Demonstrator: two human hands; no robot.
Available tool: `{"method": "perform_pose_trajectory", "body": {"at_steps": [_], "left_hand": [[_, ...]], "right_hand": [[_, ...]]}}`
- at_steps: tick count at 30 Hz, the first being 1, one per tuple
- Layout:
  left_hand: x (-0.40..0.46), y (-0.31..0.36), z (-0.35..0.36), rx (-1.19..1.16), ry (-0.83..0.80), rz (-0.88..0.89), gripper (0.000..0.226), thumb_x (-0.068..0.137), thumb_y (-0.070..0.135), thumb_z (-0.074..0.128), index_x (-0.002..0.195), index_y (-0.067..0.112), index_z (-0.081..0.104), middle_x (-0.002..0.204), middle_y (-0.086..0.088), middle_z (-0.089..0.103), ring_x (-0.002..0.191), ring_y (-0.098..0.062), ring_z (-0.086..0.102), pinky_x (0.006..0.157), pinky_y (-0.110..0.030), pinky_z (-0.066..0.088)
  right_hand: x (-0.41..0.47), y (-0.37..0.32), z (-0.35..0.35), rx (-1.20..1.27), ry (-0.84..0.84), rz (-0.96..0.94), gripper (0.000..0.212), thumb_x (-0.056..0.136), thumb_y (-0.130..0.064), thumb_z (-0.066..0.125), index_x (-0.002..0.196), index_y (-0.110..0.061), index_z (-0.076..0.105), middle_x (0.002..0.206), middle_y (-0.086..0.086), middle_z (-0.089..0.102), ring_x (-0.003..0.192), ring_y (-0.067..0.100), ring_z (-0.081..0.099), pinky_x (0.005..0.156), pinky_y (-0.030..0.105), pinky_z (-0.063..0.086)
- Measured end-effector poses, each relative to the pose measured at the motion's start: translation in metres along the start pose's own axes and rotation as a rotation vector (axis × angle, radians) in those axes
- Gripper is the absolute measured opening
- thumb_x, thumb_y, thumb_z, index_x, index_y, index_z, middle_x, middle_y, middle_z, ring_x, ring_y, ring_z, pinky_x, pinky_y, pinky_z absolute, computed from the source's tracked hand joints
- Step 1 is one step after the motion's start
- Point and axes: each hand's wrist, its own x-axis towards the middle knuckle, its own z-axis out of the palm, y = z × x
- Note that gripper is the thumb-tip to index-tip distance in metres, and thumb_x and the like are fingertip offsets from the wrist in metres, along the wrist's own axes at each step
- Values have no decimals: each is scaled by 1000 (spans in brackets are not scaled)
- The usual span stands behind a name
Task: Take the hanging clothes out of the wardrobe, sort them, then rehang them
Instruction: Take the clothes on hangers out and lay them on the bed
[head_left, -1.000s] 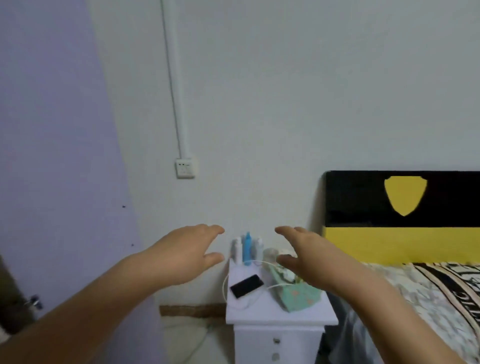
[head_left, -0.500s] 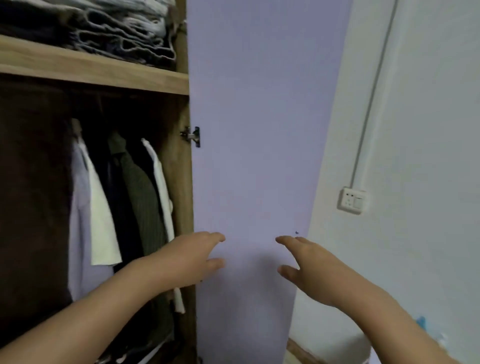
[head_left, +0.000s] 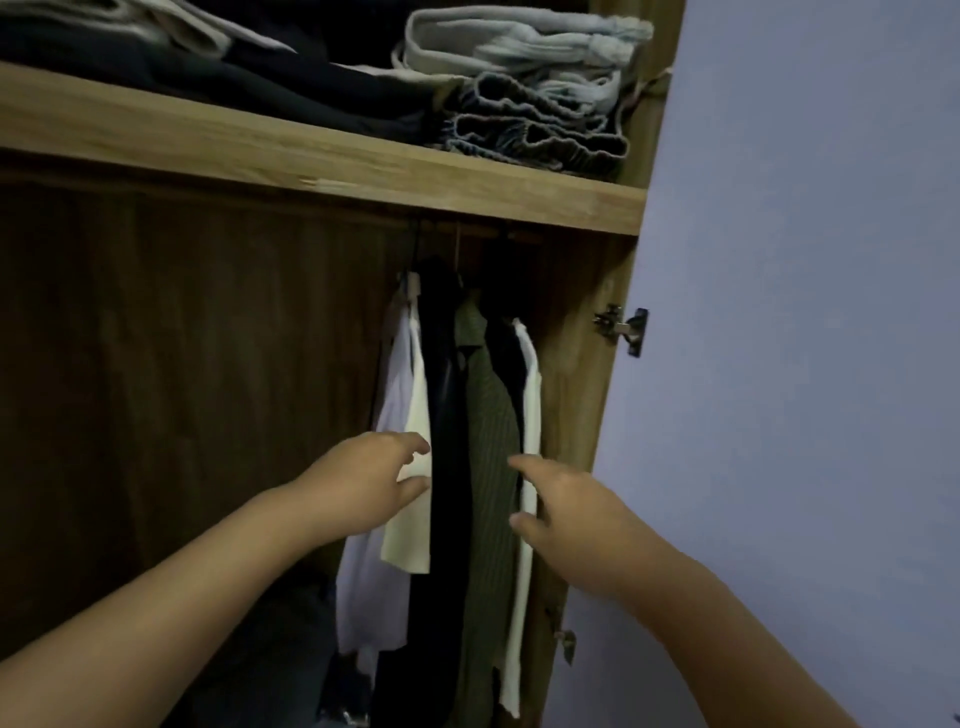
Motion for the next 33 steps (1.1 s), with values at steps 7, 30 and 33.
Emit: {"method": "perform_pose_trajectory", "body": {"at_steps": [7, 30, 33], "left_hand": [[49, -68, -11, -112, 151, -12, 41, 93, 29, 51, 133, 22, 45, 131, 2, 53, 113, -13, 55, 91, -27, 48], [107, -233, -37, -331, 289, -69, 43, 92, 24, 54, 134, 28, 42, 124, 11, 50, 91, 2, 53, 68, -8, 41], [104, -243, -39, -363, 295, -90, 42, 92, 22, 53, 132, 28, 42, 113, 17, 45, 86, 5, 52, 64, -8, 42]], "right_hand": [[112, -43, 18, 316, 186, -76, 56, 98, -13, 41, 148, -27, 20, 151, -4, 32, 138, 14, 31, 112, 30, 31], [317, -120, 90, 1277, 290, 230, 61, 87, 0, 52, 139, -29, 38, 126, 6, 58, 111, 26, 59, 97, 47, 48], [313, -118, 90, 1396, 324, 194, 68, 84, 9, 45, 141, -29, 39, 129, 8, 57, 116, 29, 57, 101, 50, 44]]}}
